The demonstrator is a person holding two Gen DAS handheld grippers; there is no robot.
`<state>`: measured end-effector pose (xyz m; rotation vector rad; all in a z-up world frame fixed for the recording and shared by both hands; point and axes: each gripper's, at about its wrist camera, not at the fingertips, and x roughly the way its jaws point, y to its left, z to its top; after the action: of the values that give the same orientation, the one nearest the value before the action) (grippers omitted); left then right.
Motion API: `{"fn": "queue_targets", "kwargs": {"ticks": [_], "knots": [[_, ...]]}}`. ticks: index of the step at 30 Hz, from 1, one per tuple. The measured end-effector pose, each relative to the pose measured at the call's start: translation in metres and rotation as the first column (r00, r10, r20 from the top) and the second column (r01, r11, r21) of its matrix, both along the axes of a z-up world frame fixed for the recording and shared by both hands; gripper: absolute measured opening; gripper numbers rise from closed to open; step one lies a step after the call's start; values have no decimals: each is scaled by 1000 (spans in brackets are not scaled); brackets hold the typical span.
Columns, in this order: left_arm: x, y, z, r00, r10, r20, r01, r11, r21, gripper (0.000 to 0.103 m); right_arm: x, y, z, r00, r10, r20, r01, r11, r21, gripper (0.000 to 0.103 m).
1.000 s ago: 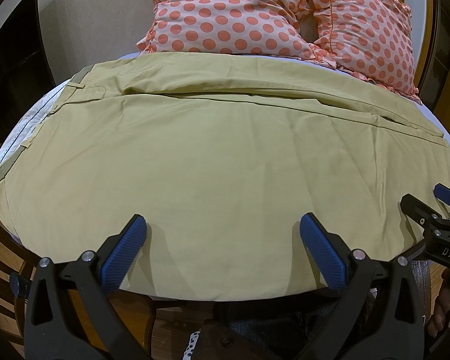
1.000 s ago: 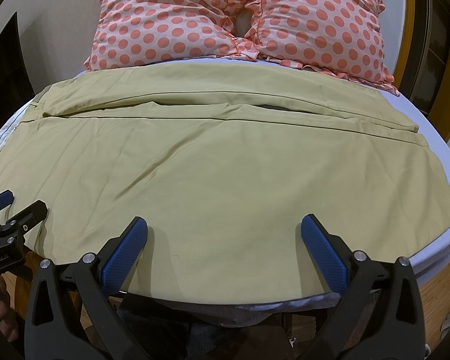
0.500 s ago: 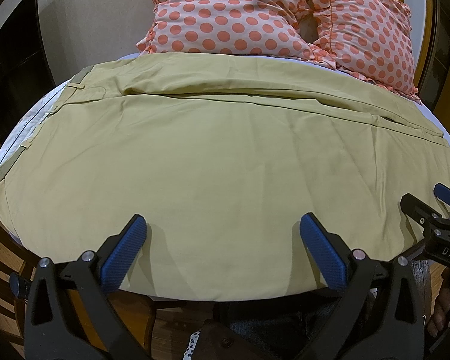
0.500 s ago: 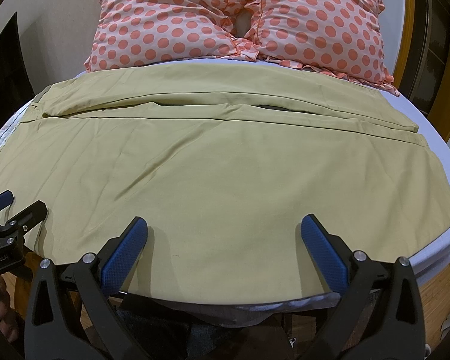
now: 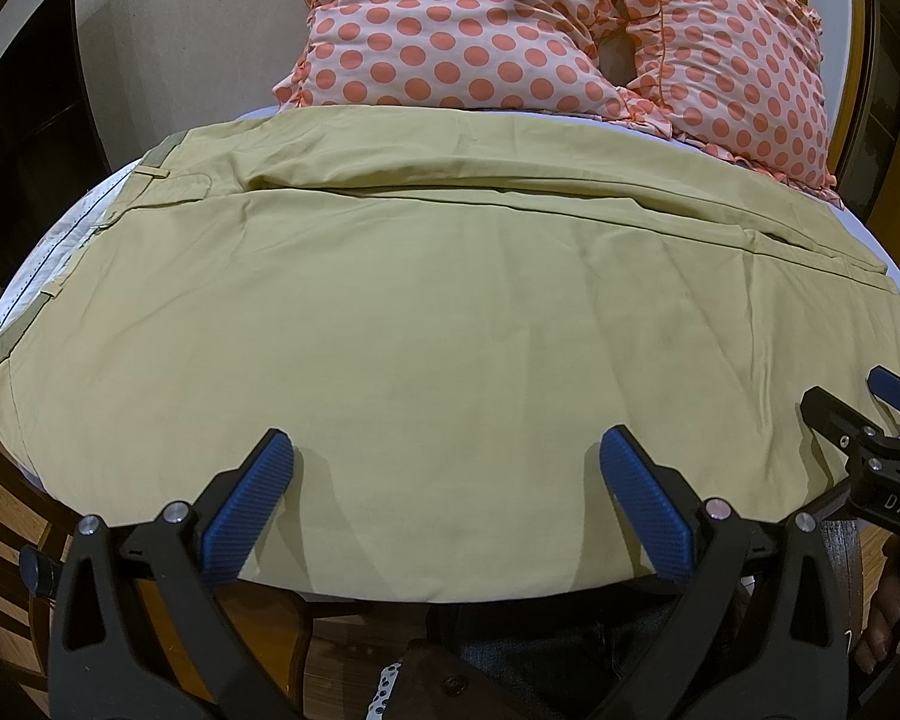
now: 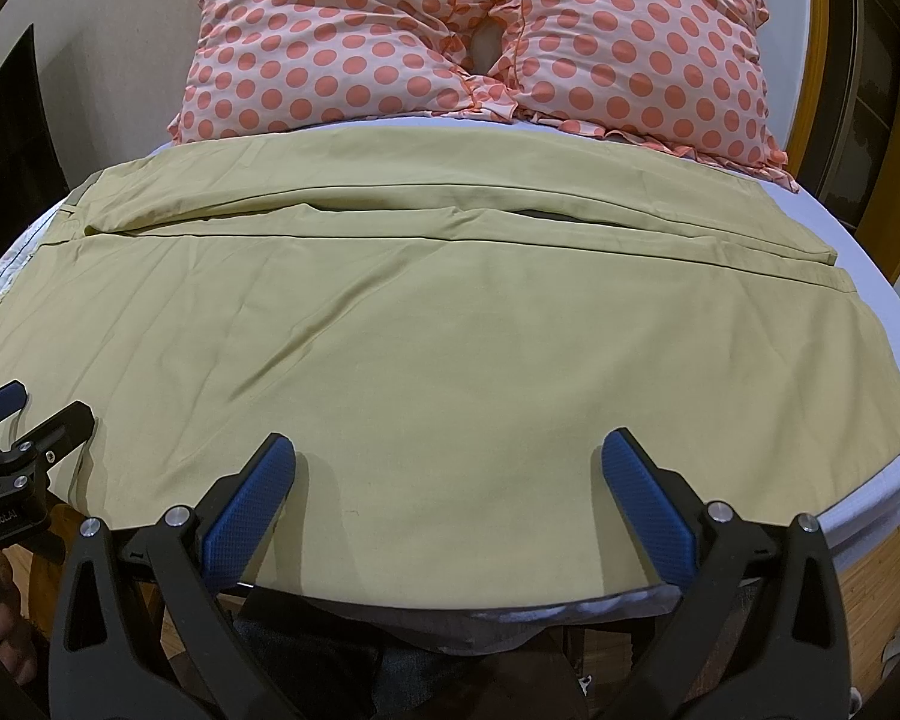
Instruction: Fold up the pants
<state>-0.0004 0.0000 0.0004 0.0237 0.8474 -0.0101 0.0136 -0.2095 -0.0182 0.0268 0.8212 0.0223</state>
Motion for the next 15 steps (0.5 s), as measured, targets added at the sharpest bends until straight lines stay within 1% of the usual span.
{"fn": "queue_targets", "kwargs": {"ticks": [15], "knots": [[0, 0, 0, 1000, -3, 5, 3, 1000, 1, 101, 1, 0, 0, 1000, 9, 9, -9, 1000, -2, 102]]}}
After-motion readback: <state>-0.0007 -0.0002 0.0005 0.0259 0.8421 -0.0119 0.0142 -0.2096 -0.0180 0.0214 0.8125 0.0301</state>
